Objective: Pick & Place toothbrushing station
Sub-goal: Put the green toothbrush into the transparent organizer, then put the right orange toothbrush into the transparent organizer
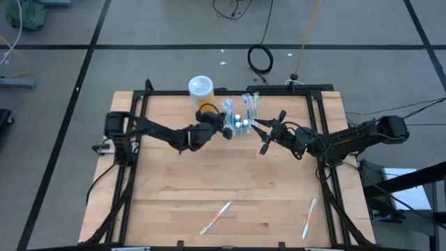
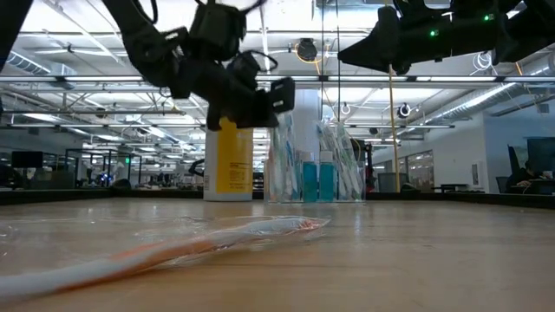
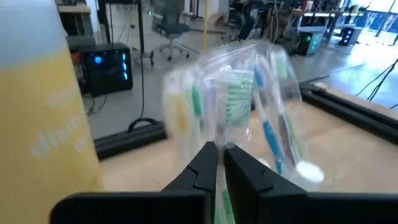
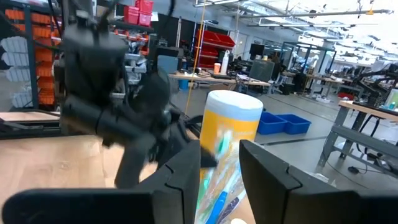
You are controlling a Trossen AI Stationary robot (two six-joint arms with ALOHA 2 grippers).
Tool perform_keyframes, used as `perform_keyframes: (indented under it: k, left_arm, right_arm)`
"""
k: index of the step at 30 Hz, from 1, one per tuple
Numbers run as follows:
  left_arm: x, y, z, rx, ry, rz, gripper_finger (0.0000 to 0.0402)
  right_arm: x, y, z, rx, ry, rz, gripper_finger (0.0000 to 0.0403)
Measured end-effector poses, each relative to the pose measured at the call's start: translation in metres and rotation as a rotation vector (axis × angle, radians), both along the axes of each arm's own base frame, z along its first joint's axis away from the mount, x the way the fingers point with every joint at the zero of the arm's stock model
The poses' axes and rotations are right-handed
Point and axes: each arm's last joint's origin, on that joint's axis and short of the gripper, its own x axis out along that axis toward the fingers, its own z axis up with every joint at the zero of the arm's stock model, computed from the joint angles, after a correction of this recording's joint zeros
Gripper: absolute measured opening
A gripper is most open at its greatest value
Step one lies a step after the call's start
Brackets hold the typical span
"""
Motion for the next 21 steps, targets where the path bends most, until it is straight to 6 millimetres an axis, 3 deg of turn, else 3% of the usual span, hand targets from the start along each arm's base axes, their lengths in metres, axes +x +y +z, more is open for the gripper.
perform_keyframes:
  k: [5, 10, 16, 21]
  left_arm:
    - [0.005, 0.000, -0.020, -0.030, 0.035, -0.030, 0.0045]
    - [0.005, 0.000, -0.021, -0.003, 0.075, -0.049, 0.0061]
    - [0.000, -0.001, -0.011, 0.006, 0.126, -0.064, 0.0102]
    - [-0.014, -0.003, 0.011, -0.001, 0.202, -0.063, 0.0150]
  right_arm:
    - [0.000, 0.000, 0.000, -0.027, 0.015, -0.002, 0.0102]
    - [0.000, 0.000, 0.000, -0.029, 0.016, -0.003, 0.0102]
    - [0.000, 0.000, 0.000, -0.029, 0.016, -0.003, 0.0102]
    - [0.000, 0.000, 0.000, -0.027, 0.016, -0.002, 0.0102]
